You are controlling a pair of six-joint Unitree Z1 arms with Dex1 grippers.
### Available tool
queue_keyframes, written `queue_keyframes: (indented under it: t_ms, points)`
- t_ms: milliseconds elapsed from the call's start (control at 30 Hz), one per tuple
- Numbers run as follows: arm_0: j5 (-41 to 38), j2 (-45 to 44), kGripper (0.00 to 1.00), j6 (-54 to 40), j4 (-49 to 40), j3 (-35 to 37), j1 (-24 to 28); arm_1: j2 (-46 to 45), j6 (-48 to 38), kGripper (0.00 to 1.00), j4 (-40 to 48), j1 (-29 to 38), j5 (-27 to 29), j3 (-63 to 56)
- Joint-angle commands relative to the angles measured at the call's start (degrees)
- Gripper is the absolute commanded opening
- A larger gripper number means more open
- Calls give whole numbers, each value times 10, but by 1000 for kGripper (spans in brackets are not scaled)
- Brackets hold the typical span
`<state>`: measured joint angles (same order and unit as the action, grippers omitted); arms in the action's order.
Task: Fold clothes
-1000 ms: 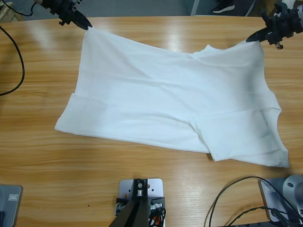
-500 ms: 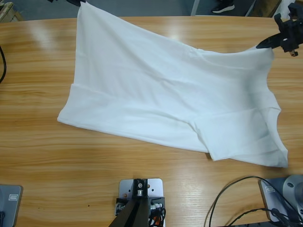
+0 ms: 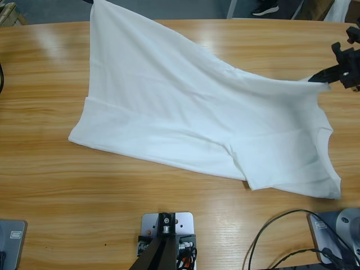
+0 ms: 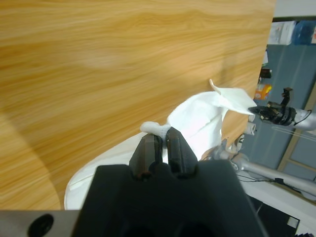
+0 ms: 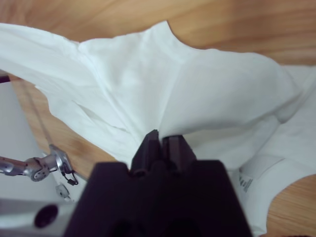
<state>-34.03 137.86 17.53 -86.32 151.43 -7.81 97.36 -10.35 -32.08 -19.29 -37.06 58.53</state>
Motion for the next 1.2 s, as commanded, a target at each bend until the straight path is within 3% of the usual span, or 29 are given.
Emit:
queue_keyframes:
  t_ms: [33,467,733,1200]
  points:
    - [-2,29,0,-27,-89,-28,-4,-22,13,0,-10,-15,-2,-25]
    - [7,69,0,-78,-86,-44,-23,-35,17,0,-13,-16,1,-50]
    - [9,83,0,-82,-87,-38,-20,-50,17,0,-9,-51,5,-56]
    - [-2,65,0,-90,-88,-54,-11,-71,25,0,-25,-55,-14,-53]
